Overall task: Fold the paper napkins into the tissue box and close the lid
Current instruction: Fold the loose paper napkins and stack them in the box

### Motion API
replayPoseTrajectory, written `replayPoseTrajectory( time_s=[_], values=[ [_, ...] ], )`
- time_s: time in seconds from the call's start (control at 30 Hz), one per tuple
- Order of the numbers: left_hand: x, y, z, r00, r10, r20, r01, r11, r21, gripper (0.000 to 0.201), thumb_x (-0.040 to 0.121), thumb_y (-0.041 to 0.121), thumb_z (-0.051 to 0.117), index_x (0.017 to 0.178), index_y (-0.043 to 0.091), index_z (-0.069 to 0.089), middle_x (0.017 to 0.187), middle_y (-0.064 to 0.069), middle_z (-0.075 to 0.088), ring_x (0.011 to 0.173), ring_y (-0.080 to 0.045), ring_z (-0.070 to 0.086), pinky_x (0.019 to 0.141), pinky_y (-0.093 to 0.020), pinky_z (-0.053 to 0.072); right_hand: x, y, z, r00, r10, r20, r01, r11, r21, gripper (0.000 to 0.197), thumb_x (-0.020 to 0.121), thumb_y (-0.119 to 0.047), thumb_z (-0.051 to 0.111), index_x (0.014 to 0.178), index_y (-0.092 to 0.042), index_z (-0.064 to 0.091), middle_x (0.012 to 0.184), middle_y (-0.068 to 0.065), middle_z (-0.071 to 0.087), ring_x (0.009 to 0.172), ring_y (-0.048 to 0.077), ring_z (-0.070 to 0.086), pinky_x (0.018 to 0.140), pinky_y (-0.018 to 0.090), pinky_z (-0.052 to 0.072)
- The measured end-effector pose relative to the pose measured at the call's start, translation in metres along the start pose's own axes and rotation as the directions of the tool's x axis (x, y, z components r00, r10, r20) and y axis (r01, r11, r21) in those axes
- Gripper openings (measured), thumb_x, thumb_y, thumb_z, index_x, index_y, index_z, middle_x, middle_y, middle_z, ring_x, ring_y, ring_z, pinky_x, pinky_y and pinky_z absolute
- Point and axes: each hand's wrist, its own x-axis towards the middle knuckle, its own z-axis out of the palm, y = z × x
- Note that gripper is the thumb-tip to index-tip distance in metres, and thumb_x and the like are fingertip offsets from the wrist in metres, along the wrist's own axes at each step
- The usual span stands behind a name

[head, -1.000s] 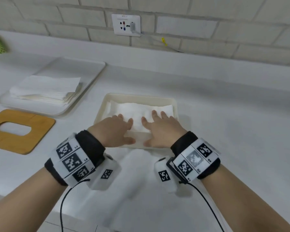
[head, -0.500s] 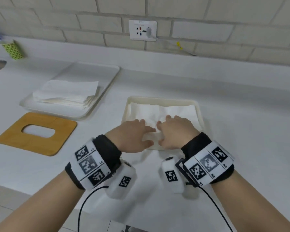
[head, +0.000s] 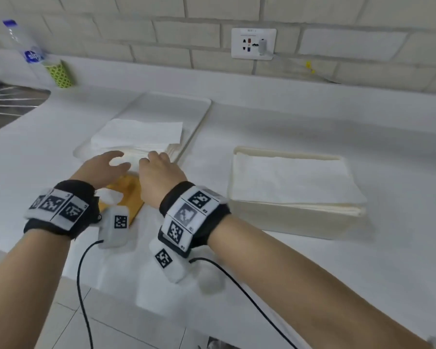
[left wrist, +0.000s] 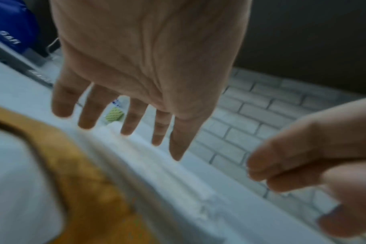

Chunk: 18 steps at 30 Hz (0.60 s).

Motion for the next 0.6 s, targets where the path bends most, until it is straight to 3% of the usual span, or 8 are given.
replayPoseTrajectory(
  time_s=[0.17,0.33,0.43,0.5,0.6],
  values=[
    [0.04,-0.021,0.009,1.0,-0.02,-0.005,0.02,0.99,0.137,0.056,0.098,0.034,0.046,0.148,0.016,0.029,0.154,-0.015,0.028,0.138,-0.033,0.031,0.113,-0.041,0.025,0.062,0.012,0.042,0.993,0.115,0.027,-0.116,0.993,0.013,0.045,0.092,-0.008,0.037,0.136,-0.006,0.032,0.14,0.011,0.034,0.129,0.026,0.03,0.102,0.035,0.031],
    [0.062,-0.012,0.012,0.997,0.036,-0.067,-0.032,0.997,0.072,0.063,0.098,0.03,0.047,0.151,0.013,0.017,0.15,-0.017,0.035,0.133,-0.036,0.038,0.108,-0.042,0.03,0.104,0.034,0.053,0.929,0.366,-0.049,-0.353,0.92,0.172,0.062,0.088,-0.007,0.047,0.144,-0.016,0.02,0.151,0.015,0.007,0.13,0.039,0.026,0.106,0.044,0.033],
    [0.078,-0.004,0.013,0.995,-0.037,-0.093,0.028,0.995,-0.095,0.062,0.099,0.029,0.045,0.15,0.008,0.017,0.147,-0.021,0.037,0.132,-0.037,0.039,0.104,-0.039,0.033,0.12,0.041,0.044,0.885,0.464,0.032,-0.451,0.84,0.301,0.059,0.089,-0.007,0.045,0.142,-0.017,0.022,0.149,0.026,0.003,0.13,0.039,0.028,0.106,0.044,0.031],
    [0.093,-0.003,0.01,0.98,-0.169,-0.107,0.123,0.931,-0.345,0.065,0.095,0.034,0.049,0.145,0.0,0.026,0.142,-0.02,0.044,0.125,-0.036,0.046,0.102,-0.039,0.038,0.129,0.044,0.038,0.874,0.485,0.022,-0.464,0.823,0.327,0.042,0.093,-0.015,0.042,0.134,-0.012,0.036,0.145,0.023,0.019,0.123,0.035,0.038,0.099,0.044,0.034],
    [0.109,-0.003,0.004,0.926,-0.361,-0.109,0.207,0.728,-0.654,0.075,0.087,0.041,0.06,0.14,-0.002,0.028,0.12,-0.01,0.051,0.086,-0.027,0.061,0.091,-0.04,0.052,0.138,0.049,0.029,0.864,0.504,-0.009,-0.464,0.802,0.376,0.033,0.099,-0.026,0.036,0.118,-0.004,0.052,0.133,0.015,0.038,0.116,0.031,0.047,0.095,0.042,0.036]
  ],
)
